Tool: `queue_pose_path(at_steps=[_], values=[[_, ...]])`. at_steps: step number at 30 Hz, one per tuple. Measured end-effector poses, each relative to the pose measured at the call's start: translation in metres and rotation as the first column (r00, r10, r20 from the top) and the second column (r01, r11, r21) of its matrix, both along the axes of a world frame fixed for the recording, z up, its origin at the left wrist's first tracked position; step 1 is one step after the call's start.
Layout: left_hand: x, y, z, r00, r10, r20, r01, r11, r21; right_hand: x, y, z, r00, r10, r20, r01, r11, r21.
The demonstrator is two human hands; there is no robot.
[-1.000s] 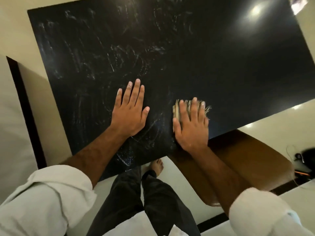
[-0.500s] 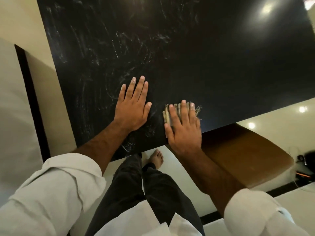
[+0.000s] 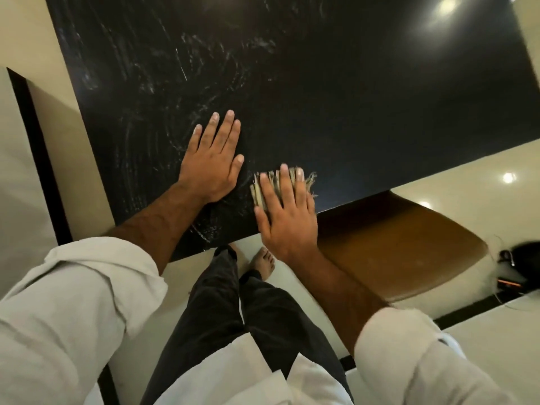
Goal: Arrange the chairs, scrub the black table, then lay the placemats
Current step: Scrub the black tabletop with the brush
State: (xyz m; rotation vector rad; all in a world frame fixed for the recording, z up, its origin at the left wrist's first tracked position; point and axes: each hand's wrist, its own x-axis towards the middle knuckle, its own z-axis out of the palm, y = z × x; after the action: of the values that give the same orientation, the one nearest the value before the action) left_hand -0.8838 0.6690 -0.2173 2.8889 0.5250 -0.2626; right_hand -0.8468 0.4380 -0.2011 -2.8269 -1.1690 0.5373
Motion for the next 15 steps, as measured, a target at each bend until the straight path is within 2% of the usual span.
queue_pose_path(at_steps=[2,4,8,11,15], values=[[0.001,-0.001,0.001,1.000,0.009,0.002,-0.009,1.000,0.005,0.011,-0.019,0.001,1.000,-0.029,-0.005,0.029,0.999,-0.034],[0.002,0.000,0.001,1.000,0.009,-0.016,-0.009,1.000,-0.004,0.041,-0.023,0.000,0.989,-0.141,0.033,0.142,0.989,-0.032],[0.004,0.001,0.000,1.000,0.007,-0.019,-0.007,1.000,0.012,0.092,0.019,-0.010,0.950,-0.293,0.107,0.290,0.956,0.041],[0.001,0.000,-0.002,1.000,0.005,-0.007,-0.005,1.000,0.014,0.079,0.059,-0.014,0.966,-0.224,0.126,0.217,0.974,0.067],[-0.001,-0.001,0.002,1.000,0.001,-0.004,-0.001,1.000,0.006,0.013,0.046,-0.007,0.998,0.018,0.054,-0.022,0.997,0.070]])
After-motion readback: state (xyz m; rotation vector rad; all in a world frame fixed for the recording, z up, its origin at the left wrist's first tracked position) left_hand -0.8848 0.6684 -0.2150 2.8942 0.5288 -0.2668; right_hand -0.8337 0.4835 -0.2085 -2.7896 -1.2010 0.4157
